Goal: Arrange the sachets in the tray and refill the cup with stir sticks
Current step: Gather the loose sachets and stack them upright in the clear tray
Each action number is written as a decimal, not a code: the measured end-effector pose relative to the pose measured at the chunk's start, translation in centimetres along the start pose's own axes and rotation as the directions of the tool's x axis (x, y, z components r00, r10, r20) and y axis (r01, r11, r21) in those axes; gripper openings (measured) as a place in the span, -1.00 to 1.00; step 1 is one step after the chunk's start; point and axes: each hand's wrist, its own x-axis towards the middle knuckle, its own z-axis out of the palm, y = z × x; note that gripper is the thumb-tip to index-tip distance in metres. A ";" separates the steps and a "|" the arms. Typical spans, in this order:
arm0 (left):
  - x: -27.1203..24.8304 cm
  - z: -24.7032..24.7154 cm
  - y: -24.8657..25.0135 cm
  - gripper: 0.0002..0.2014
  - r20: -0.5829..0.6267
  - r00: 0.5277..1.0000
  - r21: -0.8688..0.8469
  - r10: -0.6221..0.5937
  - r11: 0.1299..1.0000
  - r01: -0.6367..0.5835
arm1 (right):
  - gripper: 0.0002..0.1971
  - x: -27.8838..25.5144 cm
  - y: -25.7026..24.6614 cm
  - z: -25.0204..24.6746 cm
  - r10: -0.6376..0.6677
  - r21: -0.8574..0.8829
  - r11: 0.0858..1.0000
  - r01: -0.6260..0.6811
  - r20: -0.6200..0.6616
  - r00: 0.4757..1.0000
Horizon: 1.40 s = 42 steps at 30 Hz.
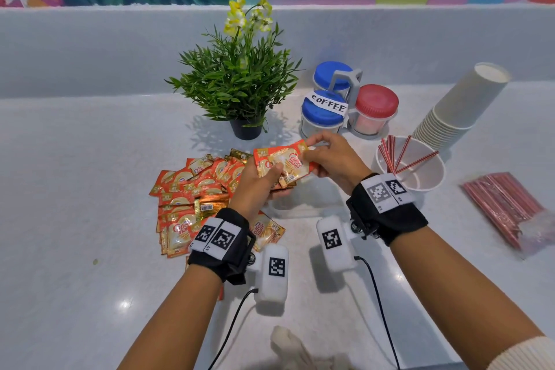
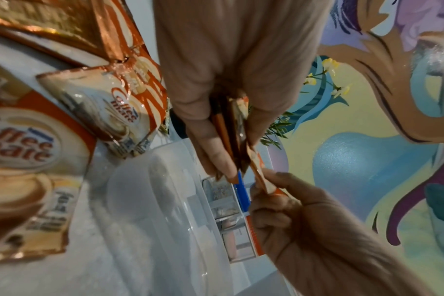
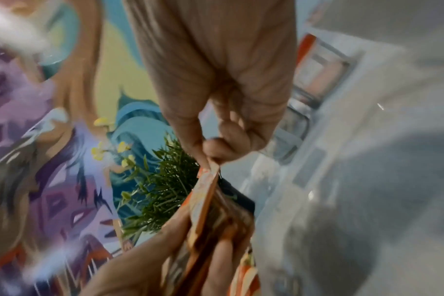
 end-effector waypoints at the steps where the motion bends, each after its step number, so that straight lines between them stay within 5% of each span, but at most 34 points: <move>1: 0.2 0.0 0.0 -0.74 -0.019 1.000 -0.016 0.008 1.000 -0.008 | -0.83 -0.1 0.3 0.1 0.030 0.089 0.996 -0.031 0.012 0.999; 5: 0.6 0.1 0.1 -0.64 -0.082 0.996 -0.026 0.021 0.999 -0.023 | -0.92 -0.5 0.9 0.8 0.056 0.221 0.971 -0.089 0.153 0.987; 9: 0.3 0.2 0.5 -0.63 -0.020 1.000 -0.028 0.019 0.999 -0.019 | -0.86 -0.1 0.7 0.9 0.030 0.390 0.920 -0.039 0.029 0.999; 17: 0.0 -0.1 1.1 -0.61 0.061 0.998 0.000 0.006 1.000 -0.006 | -0.94 0.1 0.2 -0.1 -0.195 -0.156 0.967 0.200 0.045 0.980; 25: 0.0 0.4 1.1 -0.61 0.131 0.991 0.159 -0.021 0.987 0.000 | -0.82 -0.1 -0.1 -0.1 -0.237 -0.203 0.945 0.255 0.108 0.965; 28: 0.3 0.4 1.0 -0.57 0.118 0.993 0.206 0.026 0.977 -0.050 | -0.58 -0.1 0.5 -0.3 -0.158 -0.038 0.986 0.161 0.067 0.985; 30: 0.6 0.4 1.0 -0.58 0.125 0.990 0.217 0.060 0.972 -0.086 | -0.49 -0.2 1.1 -0.5 -0.090 0.023 0.996 0.088 0.155 0.984; 33: 0.7 0.9 1.0 -0.62 0.171 0.982 0.271 0.079 0.955 -0.124 | -0.52 -0.3 1.8 -0.6 -0.067 -0.074 0.994 0.086 0.228 0.971; 42: 2.6 2.3 0.8 -0.57 0.136 0.988 0.631 0.068 0.763 -0.139 | -0.52 1.1 3.2 -1.3 -0.182 -0.460 0.869 0.184 0.049 0.982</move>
